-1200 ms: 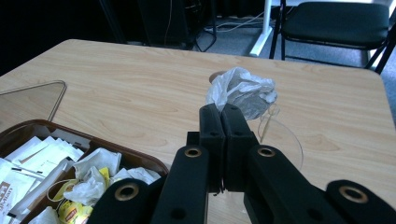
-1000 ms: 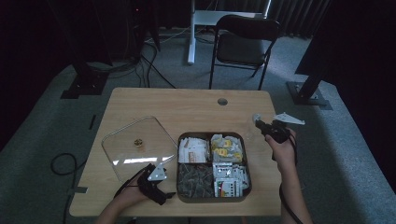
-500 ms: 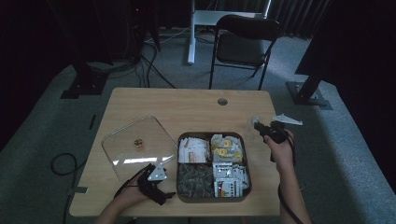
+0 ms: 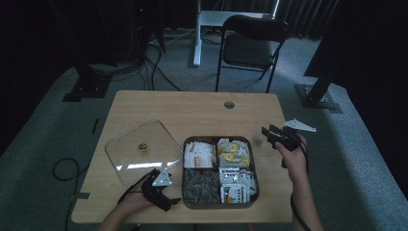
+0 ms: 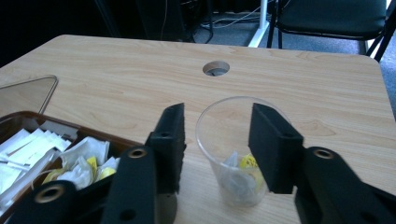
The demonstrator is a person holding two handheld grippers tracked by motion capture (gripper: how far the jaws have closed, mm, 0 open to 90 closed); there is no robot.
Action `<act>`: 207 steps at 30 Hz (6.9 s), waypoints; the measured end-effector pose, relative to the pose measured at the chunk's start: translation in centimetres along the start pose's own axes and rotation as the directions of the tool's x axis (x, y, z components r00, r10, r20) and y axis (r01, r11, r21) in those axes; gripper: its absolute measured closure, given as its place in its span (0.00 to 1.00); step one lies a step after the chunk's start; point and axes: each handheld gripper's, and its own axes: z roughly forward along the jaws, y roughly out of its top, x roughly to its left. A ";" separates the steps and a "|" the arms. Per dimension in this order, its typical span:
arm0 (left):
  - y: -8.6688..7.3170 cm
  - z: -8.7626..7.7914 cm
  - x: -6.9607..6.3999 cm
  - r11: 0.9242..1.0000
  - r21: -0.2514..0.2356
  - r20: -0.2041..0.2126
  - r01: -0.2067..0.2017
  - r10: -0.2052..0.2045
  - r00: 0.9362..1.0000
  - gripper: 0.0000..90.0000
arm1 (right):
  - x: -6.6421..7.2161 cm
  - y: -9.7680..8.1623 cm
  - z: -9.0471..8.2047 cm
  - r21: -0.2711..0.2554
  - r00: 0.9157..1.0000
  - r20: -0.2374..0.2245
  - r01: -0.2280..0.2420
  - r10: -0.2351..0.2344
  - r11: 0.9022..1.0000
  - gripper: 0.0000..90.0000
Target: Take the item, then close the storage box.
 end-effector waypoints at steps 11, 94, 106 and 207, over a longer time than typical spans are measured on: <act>0.0 0.0 0.0 1.000 0.001 0.000 -0.001 0.001 1.000 0.02 | 0.8 -1.5 -1.3 -0.015 0.999 -0.018 0.032 -0.032 0.999 0.46; -0.2 -0.2 -0.1 1.000 0.000 -0.012 0.009 -0.009 1.000 0.03 | 2.5 -12.1 -1.7 0.291 0.986 -0.002 0.159 -0.165 0.944 0.16; 0.0 -1.2 0.4 0.999 -0.011 -0.043 0.051 -0.051 0.998 0.04 | 2.5 -12.1 -1.6 0.295 0.987 0.004 0.153 -0.161 0.943 0.15; -1.6 -2.9 11.8 0.889 -0.183 -0.480 0.420 -0.454 0.751 0.25 | 2.5 -12.1 -1.6 0.296 0.987 0.007 0.152 -0.161 0.943 0.14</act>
